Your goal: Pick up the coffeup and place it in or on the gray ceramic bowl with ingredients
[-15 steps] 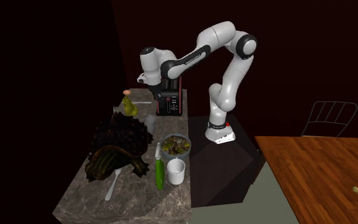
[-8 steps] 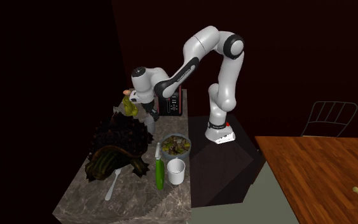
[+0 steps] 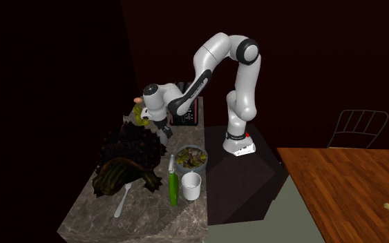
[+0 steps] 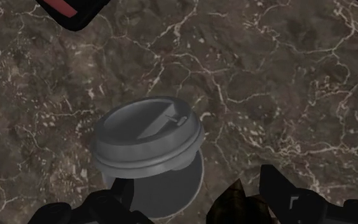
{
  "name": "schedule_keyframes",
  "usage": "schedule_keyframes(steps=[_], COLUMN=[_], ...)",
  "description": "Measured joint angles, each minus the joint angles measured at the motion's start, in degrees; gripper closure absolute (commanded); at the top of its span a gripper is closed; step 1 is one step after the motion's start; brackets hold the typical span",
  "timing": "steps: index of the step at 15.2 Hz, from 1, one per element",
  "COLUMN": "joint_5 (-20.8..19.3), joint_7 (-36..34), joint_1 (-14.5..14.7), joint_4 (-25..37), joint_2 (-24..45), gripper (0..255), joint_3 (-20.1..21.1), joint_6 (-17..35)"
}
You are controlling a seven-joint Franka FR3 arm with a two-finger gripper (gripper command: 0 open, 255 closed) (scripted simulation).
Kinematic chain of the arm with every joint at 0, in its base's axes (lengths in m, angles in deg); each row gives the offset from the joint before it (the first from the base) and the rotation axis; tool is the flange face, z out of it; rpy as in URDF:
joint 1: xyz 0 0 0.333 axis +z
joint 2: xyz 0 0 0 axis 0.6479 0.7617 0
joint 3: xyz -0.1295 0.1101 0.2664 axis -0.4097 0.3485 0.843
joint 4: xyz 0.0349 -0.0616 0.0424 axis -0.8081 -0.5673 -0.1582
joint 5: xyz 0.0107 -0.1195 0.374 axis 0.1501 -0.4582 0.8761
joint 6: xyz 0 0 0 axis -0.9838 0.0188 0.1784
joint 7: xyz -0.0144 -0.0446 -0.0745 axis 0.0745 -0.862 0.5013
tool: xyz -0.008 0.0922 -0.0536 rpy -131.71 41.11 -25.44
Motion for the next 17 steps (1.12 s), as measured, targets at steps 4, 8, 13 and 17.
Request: schedule_keyframes(steps=[4,8,13,17], joint_5=[-0.3,-0.4,-0.3,-0.3], joint_7=[-0.3,-0.3,-0.3,-0.3], joint_1=[-0.1,-0.1,-0.1,0.0], joint_4=[-0.5,-0.6,-0.5,-0.6], joint_2=[0.6,0.7,0.6,0.5], gripper=[0,255,255,255], joint_3=[-0.1,-0.1,-0.1,0.0], joint_6=[1.2,1.2,1.2,1.2])
